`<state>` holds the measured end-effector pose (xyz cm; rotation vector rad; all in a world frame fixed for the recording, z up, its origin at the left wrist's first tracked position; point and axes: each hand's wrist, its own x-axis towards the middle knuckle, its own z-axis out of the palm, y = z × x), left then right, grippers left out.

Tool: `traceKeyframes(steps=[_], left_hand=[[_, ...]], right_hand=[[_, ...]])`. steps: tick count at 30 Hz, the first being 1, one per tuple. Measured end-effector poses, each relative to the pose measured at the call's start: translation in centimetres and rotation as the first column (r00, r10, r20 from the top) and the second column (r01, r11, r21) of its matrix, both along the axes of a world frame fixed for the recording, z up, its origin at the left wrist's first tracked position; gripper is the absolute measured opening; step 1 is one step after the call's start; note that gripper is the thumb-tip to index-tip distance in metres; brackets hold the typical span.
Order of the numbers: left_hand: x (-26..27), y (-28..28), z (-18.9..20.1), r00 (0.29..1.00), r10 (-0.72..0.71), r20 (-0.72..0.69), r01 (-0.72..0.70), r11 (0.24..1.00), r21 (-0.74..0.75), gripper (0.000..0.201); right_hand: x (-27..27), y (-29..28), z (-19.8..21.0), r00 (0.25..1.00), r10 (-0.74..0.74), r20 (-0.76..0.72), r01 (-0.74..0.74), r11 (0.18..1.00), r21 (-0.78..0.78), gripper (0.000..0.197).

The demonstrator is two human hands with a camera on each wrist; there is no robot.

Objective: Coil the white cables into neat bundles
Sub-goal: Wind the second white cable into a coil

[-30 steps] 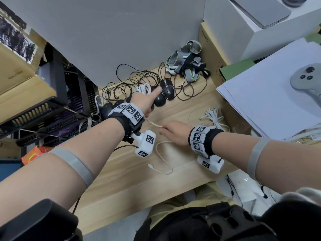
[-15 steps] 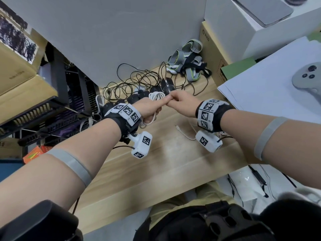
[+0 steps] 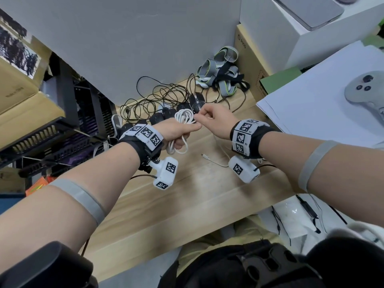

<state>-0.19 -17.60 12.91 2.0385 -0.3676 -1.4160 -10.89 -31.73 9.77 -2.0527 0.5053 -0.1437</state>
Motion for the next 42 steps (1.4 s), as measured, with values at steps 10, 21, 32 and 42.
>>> traceKeyframes(steps=[10,21,32,42], left_hand=[[-0.2,-0.3,1.0,0.912,0.396,-0.104,-0.407,0.907,-0.11,0.055],[-1.9,-1.2,1.0,0.931,0.122,0.344,-0.136,0.991,0.018,0.055],[-2.4,-1.6,0.9,0.925,0.207,0.318,-0.181,0.977,-0.111,0.081],[-2.3,-2.3,0.9,0.916,0.007,0.4,0.045,0.992,-0.12,0.031]], right_hand=[[-3.1,0.5,-3.0,0.981,-0.013,-0.194,0.025,0.998,0.061,0.023],[-1.7,7.2,1.2,0.893,0.327,-0.31,-0.369,0.925,-0.088,0.021],[-0.2,4.8,1.3,0.926,0.22,-0.307,-0.18,0.972,0.153,0.042],[-0.3,4.1,0.2,0.933,0.277,-0.229,-0.25,0.958,0.14,0.06]])
